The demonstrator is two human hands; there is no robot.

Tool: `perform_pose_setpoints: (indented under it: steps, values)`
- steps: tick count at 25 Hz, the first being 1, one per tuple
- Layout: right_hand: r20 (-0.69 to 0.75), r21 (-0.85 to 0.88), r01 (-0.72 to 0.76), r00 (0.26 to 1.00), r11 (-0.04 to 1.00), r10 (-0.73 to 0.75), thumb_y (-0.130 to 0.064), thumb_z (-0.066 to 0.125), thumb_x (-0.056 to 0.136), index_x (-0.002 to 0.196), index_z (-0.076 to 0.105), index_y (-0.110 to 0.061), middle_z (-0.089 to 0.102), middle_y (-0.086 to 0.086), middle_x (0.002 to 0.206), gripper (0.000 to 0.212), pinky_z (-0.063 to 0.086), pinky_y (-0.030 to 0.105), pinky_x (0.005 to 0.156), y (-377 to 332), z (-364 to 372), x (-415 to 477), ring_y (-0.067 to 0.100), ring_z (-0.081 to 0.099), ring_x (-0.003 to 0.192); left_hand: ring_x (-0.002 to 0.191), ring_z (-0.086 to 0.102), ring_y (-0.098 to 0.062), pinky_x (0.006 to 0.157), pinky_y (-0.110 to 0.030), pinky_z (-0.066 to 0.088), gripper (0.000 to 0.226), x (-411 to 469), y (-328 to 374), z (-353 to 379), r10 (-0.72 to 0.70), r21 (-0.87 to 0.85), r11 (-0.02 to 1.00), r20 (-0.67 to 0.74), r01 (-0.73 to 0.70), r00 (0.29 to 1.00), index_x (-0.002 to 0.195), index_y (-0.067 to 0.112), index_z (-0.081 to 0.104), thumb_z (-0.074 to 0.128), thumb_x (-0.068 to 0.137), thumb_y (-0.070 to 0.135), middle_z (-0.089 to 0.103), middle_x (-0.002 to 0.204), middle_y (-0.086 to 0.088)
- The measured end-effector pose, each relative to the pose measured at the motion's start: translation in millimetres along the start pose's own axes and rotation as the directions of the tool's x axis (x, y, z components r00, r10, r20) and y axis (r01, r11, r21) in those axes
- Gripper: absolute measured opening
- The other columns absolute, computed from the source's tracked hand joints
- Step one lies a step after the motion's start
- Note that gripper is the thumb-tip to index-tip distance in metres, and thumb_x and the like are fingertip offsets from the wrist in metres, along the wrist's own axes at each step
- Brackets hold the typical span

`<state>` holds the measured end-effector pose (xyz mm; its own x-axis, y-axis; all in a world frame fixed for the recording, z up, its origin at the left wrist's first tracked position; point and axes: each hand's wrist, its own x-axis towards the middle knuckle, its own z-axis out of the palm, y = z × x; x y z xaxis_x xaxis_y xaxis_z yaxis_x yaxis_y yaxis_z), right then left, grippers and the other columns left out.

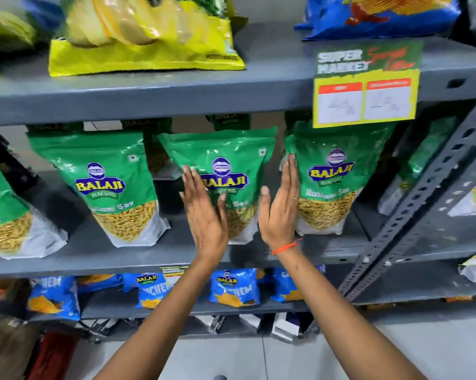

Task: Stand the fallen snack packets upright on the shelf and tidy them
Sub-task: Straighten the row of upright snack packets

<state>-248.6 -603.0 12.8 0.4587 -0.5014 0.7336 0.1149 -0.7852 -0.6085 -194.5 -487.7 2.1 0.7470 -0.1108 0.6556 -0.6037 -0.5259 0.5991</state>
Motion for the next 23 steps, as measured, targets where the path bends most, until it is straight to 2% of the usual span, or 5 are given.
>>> perform_pose_setpoints:
  steps: [4, 9, 15, 18, 23]
  values:
    - [-0.039, 0.139, -0.342, 0.936, 0.929, 0.350, -0.022, 0.036, 0.095, 0.139, 0.027, -0.004, 0.026, 0.013, 0.149, 0.048, 0.012, 0.017, 0.116, -4.1, 45.8, -24.1, 0.012, 0.020, 0.138, 0.145, -0.002, -0.006, 0.120, -0.030, 0.006, 0.083, 4.1, -52.7, -13.7, -0.101, -0.222, 0.963, 0.228, 0.152, 0.968, 0.145, 0.017, -0.009, 0.037, 0.087, 0.055, -0.006, 0.157, -0.003]
    - [0.202, 0.391, -0.815, 0.529, 0.428, 0.824, -0.038, 0.028, 0.098, 0.142, 0.023, -0.010, 0.028, 0.012, 0.151, 0.052, 0.023, 0.034, 0.115, -18.3, 65.1, -42.9, 0.021, 0.028, 0.138, 0.122, 0.036, 0.019, 0.098, -0.012, 0.030, 0.076, -14.0, -72.4, -14.5, -0.192, -0.347, 0.819, 0.583, 0.456, 0.789, 0.145, 0.023, 0.000, 0.047, 0.089, 0.045, 0.034, 0.140, 0.020]
    - [0.208, 0.421, -0.791, 0.560, 0.443, 0.802, -0.038, 0.023, 0.098, 0.140, 0.023, -0.008, 0.040, 0.011, 0.134, 0.052, 0.030, 0.028, 0.097, -26.7, 59.2, -33.1, 0.011, 0.036, 0.113, 0.127, 0.046, -0.014, 0.101, -0.029, 0.041, 0.067, -15.4, -70.8, -7.9, -0.241, -0.379, 0.780, 0.552, 0.498, 0.798, 0.141, 0.018, 0.019, 0.054, 0.087, 0.039, 0.044, 0.143, -0.002]
    - [0.208, 0.401, -0.801, 0.552, 0.444, 0.808, -0.042, 0.023, 0.097, 0.143, 0.016, -0.010, 0.032, 0.013, 0.147, 0.056, 0.028, 0.032, 0.106, -26.1, 58.7, -34.0, 0.017, 0.035, 0.130, 0.123, 0.050, -0.021, 0.098, -0.033, 0.044, 0.064, -19.4, -67.5, -10.0, -0.260, -0.357, 0.793, 0.536, 0.494, 0.803, 0.139, 0.018, 0.021, 0.054, 0.087, 0.036, 0.048, 0.138, -0.007]
    - [0.221, 0.426, -0.756, 0.620, 0.497, 0.753, -0.037, 0.025, 0.099, 0.138, 0.028, -0.008, 0.043, 0.004, 0.120, 0.049, 0.032, 0.024, 0.092, -29.2, 52.1, -26.2, 0.010, 0.040, 0.106, 0.118, 0.052, -0.015, 0.092, -0.018, 0.044, 0.057, -19.8, -57.5, -10.3, -0.286, -0.392, 0.769, 0.496, 0.506, 0.820, 0.135, 0.015, 0.026, 0.057, 0.088, 0.028, 0.052, 0.133, -0.005]
